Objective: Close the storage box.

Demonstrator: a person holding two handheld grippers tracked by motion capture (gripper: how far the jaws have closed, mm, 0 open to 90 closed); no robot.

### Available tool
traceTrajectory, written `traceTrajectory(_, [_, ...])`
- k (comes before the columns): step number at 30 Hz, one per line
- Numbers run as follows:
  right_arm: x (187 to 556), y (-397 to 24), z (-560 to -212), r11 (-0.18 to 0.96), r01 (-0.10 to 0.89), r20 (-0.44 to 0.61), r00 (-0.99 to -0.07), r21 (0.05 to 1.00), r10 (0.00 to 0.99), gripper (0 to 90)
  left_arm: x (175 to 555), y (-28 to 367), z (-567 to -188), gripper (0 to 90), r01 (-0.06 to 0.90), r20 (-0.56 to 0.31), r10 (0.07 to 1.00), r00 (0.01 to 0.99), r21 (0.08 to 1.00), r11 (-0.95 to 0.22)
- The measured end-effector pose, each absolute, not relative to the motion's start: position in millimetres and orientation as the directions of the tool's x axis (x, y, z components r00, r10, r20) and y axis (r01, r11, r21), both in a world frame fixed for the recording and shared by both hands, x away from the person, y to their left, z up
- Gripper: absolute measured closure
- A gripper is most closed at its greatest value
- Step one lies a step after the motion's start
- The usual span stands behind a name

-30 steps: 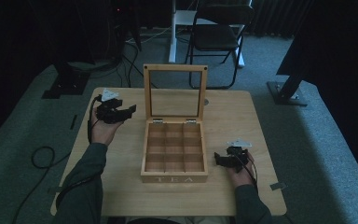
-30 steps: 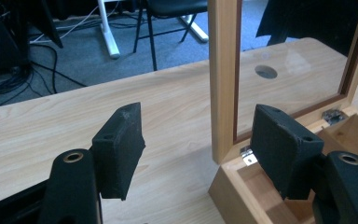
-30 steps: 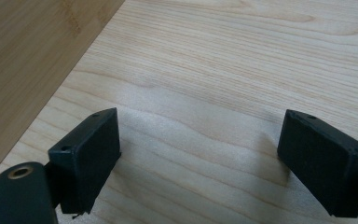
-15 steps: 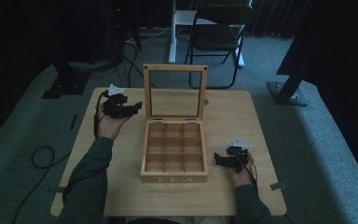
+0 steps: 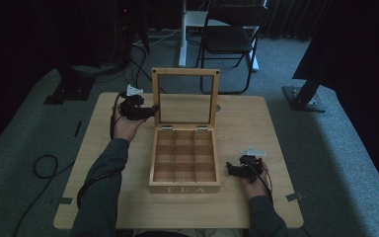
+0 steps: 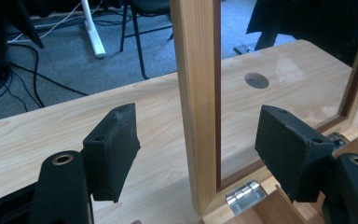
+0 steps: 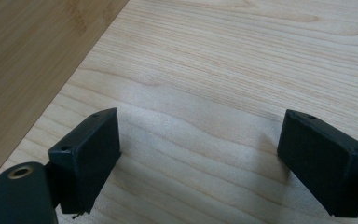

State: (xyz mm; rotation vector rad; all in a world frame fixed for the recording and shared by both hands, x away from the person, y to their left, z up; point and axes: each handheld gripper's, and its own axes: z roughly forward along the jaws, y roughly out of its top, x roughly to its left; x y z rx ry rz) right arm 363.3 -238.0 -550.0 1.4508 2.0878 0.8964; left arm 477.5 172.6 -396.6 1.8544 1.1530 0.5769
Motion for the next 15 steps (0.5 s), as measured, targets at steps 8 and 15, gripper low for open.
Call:
traceTrajectory(8, [363.2, -238.0, -550.0, 0.24, 0.65, 0.006, -0.352, 0.721, 0.936, 12.6, 490.1, 159.5, -394.6, 31.3, 0.474, -0.051, 0.88, 0.472, 0.856, -0.204])
traceTrajectory(15, [363.1, -238.0, -550.0, 0.24, 0.648, 0.005, -0.353, 0.723, 0.936, 12.6, 498.4, 152.8, -398.4, 33.5, 0.491, -0.057, 0.882, 0.468, 0.846, -0.206])
